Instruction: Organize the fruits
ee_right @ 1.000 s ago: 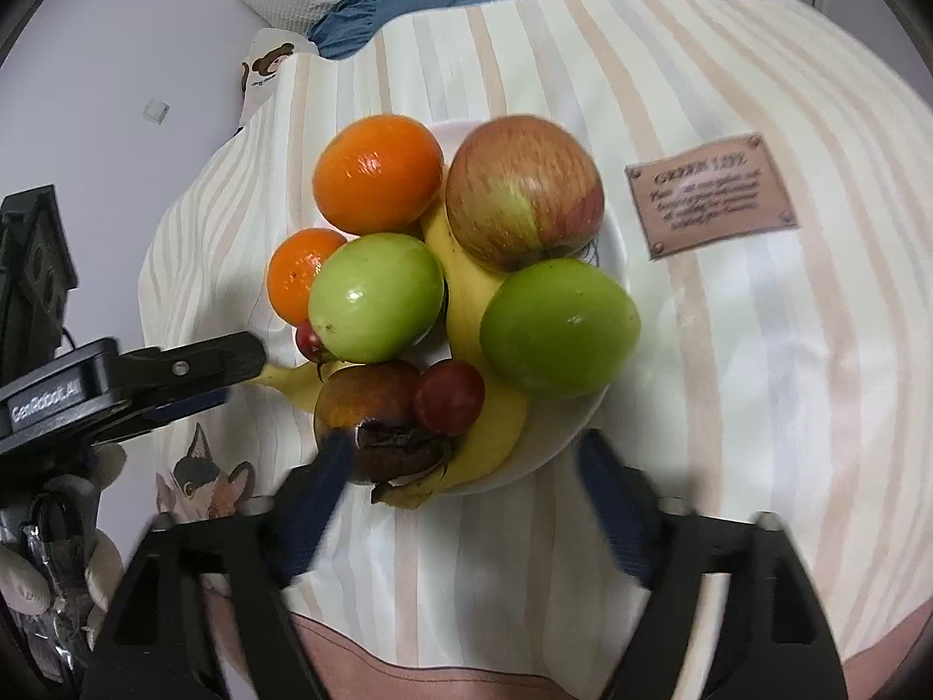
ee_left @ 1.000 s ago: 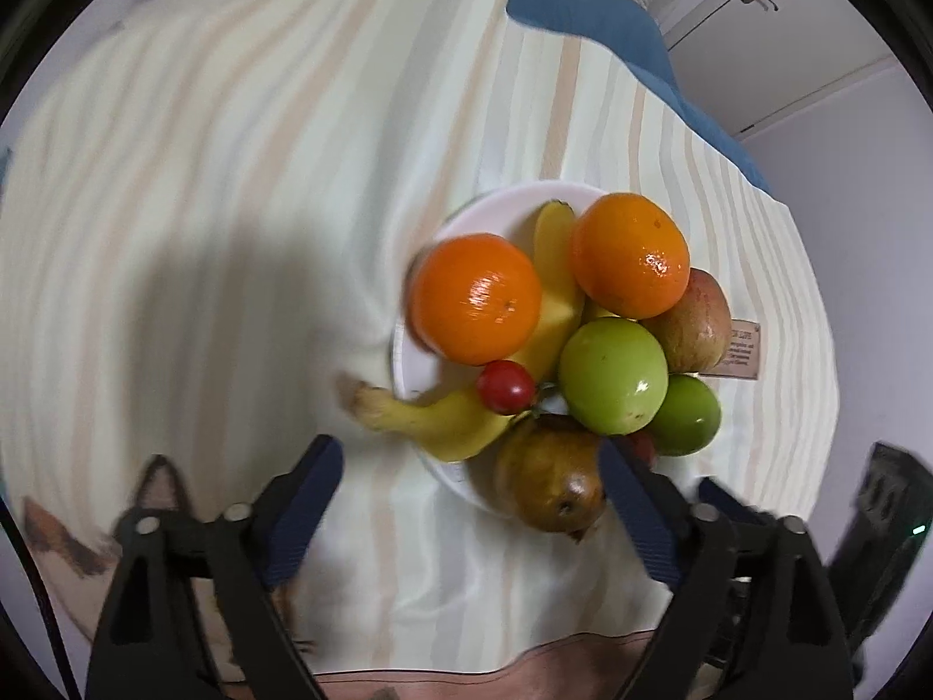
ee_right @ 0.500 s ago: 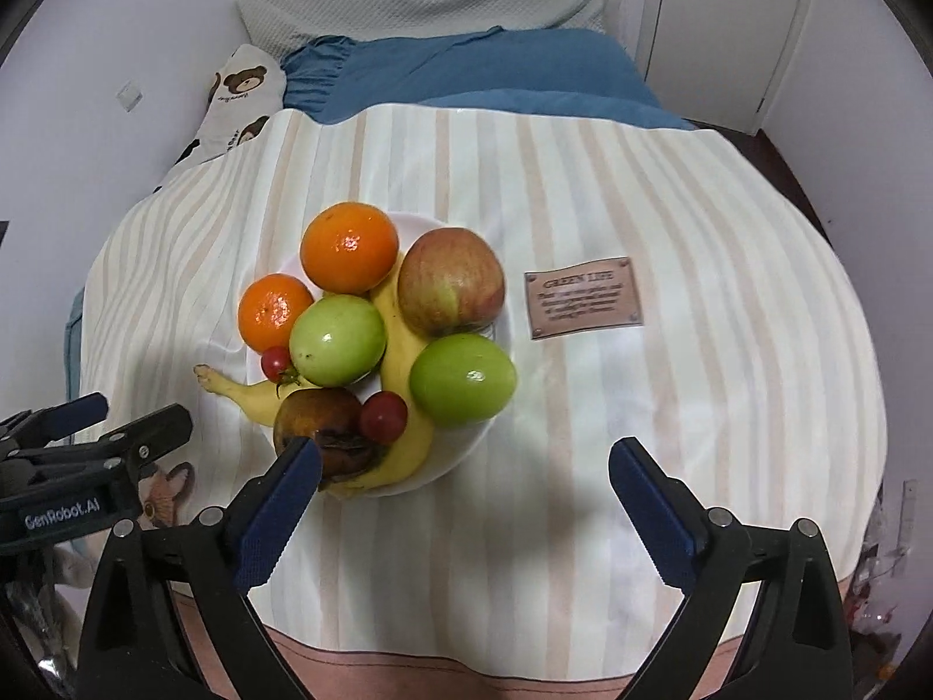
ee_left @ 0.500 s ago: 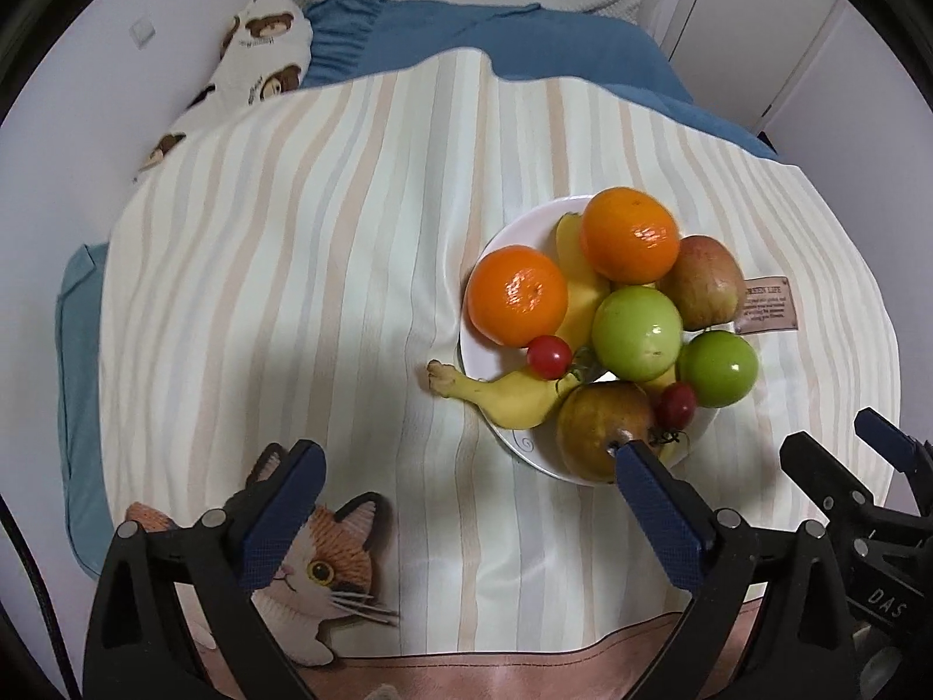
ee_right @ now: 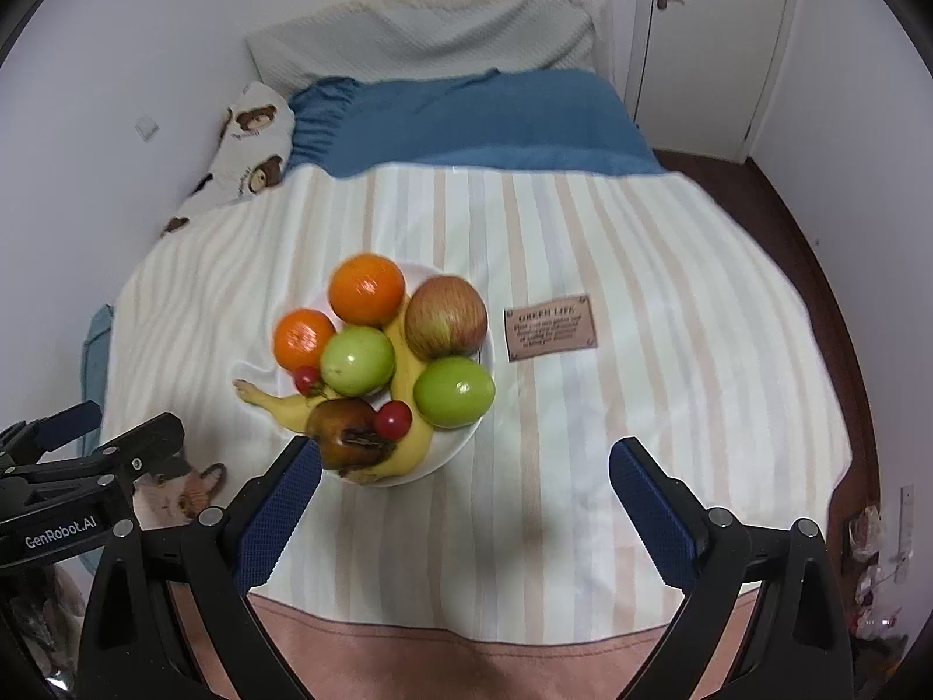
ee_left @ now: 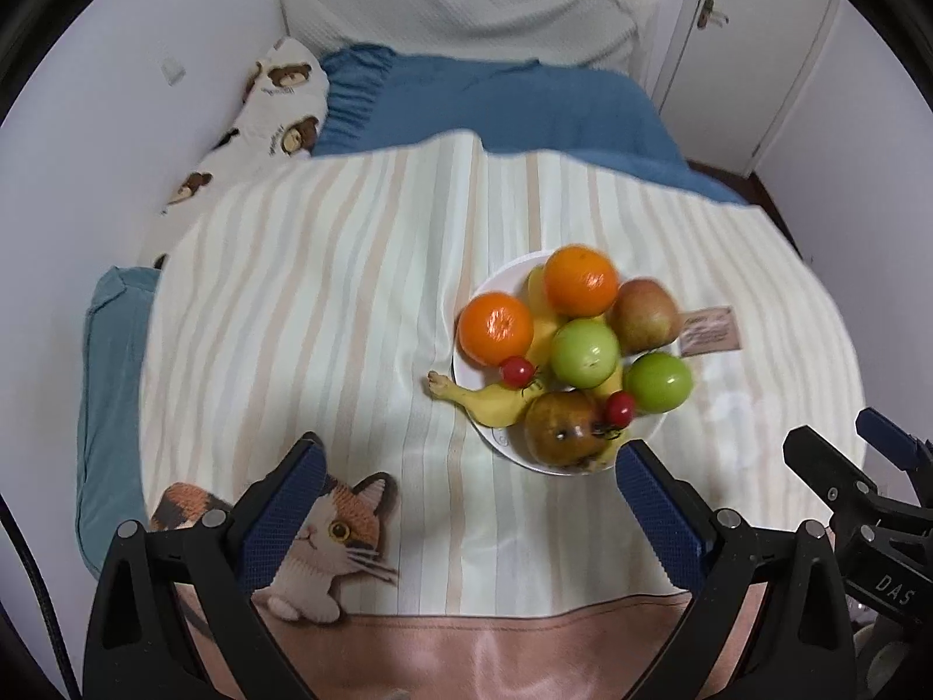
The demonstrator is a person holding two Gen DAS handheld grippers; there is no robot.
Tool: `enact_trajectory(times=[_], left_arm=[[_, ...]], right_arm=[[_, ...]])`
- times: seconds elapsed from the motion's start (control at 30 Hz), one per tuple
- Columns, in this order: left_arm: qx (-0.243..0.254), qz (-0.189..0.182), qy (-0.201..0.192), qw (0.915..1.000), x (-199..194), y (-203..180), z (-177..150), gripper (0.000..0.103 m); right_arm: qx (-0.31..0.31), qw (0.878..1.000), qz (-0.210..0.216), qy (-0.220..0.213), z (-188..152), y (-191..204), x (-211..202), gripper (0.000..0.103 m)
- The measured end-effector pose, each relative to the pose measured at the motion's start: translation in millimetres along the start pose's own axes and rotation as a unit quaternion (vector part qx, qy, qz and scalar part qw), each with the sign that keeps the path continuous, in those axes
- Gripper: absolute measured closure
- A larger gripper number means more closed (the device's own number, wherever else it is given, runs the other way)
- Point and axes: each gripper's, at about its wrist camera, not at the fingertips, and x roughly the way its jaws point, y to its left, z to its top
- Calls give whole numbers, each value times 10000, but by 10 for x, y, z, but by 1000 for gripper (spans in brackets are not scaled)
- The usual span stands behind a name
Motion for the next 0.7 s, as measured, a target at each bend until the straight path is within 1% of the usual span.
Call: enact_trajectory(times=[0.23, 0.4, 0.53, 0.7], left_arm=[[-143, -4, -635, 9979, -800, -11, -172, 1], [-154, -10, -975, 9951, -1288, -19, -309, 1], [-175, 54, -1123, 9935, -1579, -23, -442, 1], [-165, 187, -1246, 9919, -1826, -64, -599, 1]], right_arm=[[-163, 9984, 143, -521, -99, 19, -794, 2], [-236, 9961, 286, -801, -208, 22, -1332, 1], [-297, 9942, 398, -958, -315, 39, -1682, 1], [-414, 9920, 495, -1080, -447, 96, -2026, 1]])
